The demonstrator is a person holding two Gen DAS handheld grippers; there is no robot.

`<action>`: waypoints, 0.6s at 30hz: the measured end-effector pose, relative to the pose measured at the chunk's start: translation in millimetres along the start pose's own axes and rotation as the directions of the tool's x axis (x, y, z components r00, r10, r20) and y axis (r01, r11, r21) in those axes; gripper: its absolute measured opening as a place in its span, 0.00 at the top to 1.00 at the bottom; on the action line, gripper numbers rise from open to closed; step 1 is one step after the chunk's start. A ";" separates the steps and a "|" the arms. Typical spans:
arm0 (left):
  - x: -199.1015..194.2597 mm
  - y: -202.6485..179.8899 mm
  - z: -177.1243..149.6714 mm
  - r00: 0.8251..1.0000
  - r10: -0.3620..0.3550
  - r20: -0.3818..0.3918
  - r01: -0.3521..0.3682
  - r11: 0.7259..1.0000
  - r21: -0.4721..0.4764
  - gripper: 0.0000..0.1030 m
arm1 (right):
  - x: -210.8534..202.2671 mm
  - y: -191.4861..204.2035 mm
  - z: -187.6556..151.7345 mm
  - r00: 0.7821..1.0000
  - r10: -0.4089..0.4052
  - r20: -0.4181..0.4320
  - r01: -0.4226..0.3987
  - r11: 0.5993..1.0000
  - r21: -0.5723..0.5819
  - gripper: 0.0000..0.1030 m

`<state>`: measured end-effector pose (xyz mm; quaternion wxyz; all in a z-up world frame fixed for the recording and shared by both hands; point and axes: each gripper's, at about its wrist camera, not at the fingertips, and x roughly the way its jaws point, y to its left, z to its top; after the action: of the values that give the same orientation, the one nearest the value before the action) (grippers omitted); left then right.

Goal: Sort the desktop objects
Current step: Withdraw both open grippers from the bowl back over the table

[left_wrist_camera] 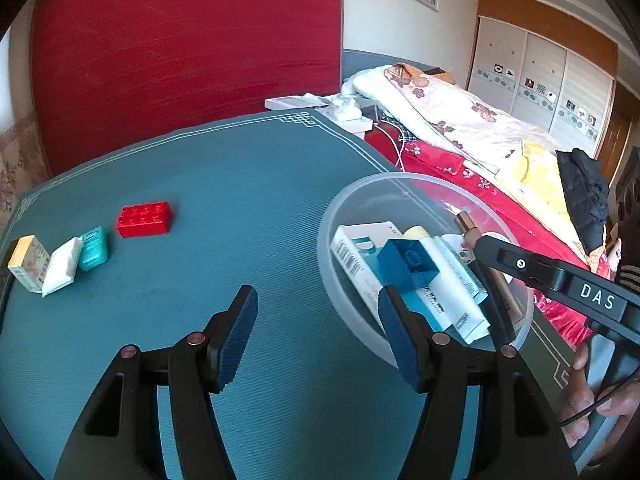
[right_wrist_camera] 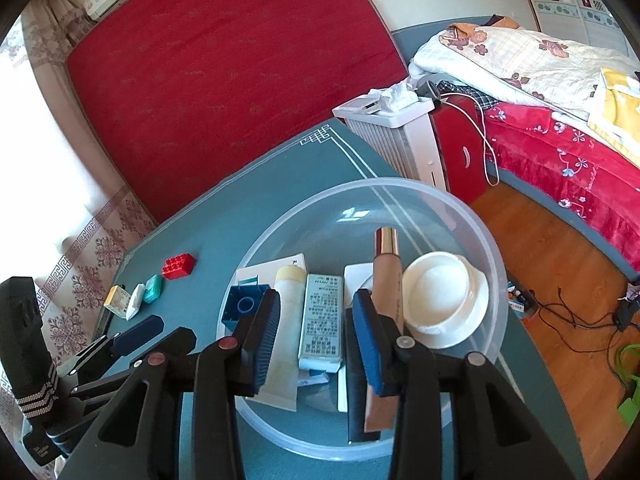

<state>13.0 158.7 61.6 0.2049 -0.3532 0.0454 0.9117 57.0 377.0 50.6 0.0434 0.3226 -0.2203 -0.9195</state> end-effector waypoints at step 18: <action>-12.7 44.9 -12.7 0.995 0.102 0.015 -0.102 0.995 -0.021 0.36 | 5.5 59.3 -10.3 1.000 0.014 -0.009 -0.015 0.994 -0.112 0.56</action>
<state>11.2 110.5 57.8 0.1550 -0.3452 0.0527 0.9241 55.3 318.6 66.0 0.0690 0.3218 -0.1707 -0.9287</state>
